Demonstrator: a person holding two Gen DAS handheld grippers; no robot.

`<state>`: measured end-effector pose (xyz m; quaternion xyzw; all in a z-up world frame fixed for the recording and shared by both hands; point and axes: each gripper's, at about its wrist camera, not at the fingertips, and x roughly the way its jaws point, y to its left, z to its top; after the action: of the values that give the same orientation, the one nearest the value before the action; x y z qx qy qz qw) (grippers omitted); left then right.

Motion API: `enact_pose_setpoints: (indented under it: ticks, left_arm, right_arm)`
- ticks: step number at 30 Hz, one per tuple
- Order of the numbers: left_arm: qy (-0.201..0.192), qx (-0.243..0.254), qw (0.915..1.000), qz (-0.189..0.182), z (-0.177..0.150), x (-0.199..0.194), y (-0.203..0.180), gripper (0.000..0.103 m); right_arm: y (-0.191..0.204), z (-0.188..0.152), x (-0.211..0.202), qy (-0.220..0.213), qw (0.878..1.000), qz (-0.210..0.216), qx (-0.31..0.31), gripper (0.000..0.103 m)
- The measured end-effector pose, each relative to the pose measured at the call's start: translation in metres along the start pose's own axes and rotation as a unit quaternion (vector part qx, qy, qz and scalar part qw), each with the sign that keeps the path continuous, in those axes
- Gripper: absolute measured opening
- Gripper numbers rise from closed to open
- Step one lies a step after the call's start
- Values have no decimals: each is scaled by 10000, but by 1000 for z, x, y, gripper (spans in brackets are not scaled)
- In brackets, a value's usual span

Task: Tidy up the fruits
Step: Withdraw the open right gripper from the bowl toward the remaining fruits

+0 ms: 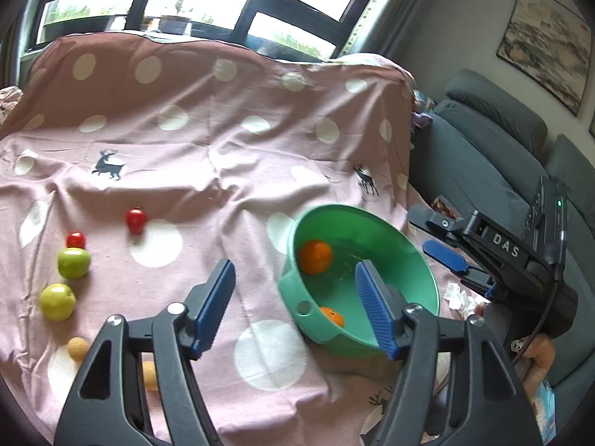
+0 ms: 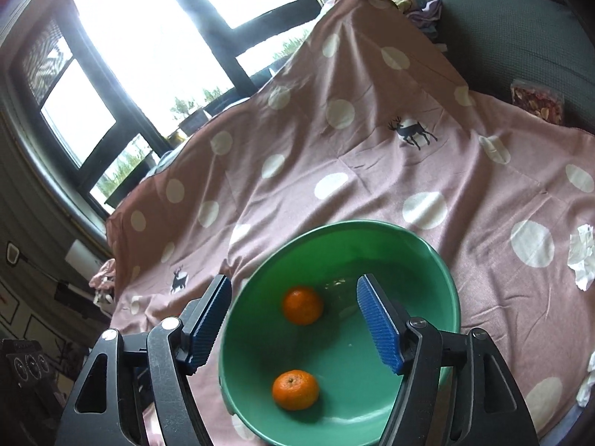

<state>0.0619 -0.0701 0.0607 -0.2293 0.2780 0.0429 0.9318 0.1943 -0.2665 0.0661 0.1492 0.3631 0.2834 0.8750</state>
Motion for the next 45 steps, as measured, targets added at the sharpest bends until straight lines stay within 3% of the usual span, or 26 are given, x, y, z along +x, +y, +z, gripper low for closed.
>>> enact_pose_setpoints:
  ticks: [2,5,9,13,17,23,27,30,37,42,45]
  left_arm:
    - [-173,-213,9996,17,3,-18,17,73]
    - [-487,-571,9967,313,6,-43,41,85]
    - [-782,-560,9929,705,2,-70,65,86]
    - [-897,-833,9885,887,-8,-81,96,86]
    - [-710,-972,9842,1300,-12,-78,118,86]
    - [-599,-836,9840,1454,-20,-81,131,86]
    - [-474,-996,9814,1571,-23,-81,140,86]
    - [-468,-934,9818,1584,-24,-81,138,86]
    - [-166,-899,9827,1613,-31,-68,140,85]
    - [79,-1044,9857,1317,-36,-61,141,84]
    - [85,-984,9859,1350,-36,-60,137,84]
  right_arm:
    - [7,-1,-2,-114,9999,12,-53,81]
    - [18,-4,-2,-239,9997,35,-83,82]
    - [37,-11,2,-235,9989,267,-307,83]
    - [55,-21,11,-163,9979,323,-535,91]
    - [73,-32,21,-24,9958,462,-790,91]
    - [95,-49,30,52,9924,694,-1017,91]
    - [112,-63,38,224,9890,565,-1350,91]
    - [123,-72,43,251,9846,486,-1662,91]
    - [131,-83,50,360,9831,542,-1712,91]
    - [135,-88,55,526,9814,583,-1750,91]
    - [134,-89,57,602,9814,639,-1706,91]
